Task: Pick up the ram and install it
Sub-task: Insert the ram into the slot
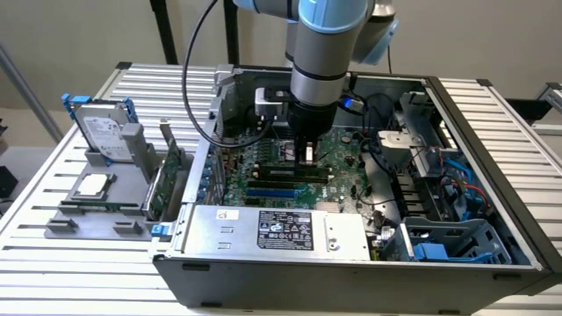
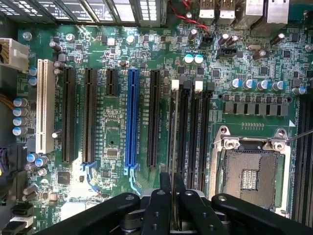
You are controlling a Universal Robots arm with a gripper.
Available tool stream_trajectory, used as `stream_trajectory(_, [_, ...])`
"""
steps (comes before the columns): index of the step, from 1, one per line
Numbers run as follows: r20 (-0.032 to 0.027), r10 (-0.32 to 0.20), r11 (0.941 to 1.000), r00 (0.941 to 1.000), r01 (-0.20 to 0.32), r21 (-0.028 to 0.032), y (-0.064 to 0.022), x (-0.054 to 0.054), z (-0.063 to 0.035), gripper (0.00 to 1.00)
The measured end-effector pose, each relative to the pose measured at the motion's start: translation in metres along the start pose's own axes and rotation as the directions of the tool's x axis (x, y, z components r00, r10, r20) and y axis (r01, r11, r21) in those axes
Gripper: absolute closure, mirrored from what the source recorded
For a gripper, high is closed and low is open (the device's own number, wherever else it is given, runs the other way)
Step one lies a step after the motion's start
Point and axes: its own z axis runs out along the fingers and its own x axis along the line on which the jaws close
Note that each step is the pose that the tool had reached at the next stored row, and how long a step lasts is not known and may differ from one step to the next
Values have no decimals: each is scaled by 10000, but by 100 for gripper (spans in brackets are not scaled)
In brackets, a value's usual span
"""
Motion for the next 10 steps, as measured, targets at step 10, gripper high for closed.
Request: stream_trajectory(10, [-68,1,10000,10000,-1,-2,4,-10,18,100])
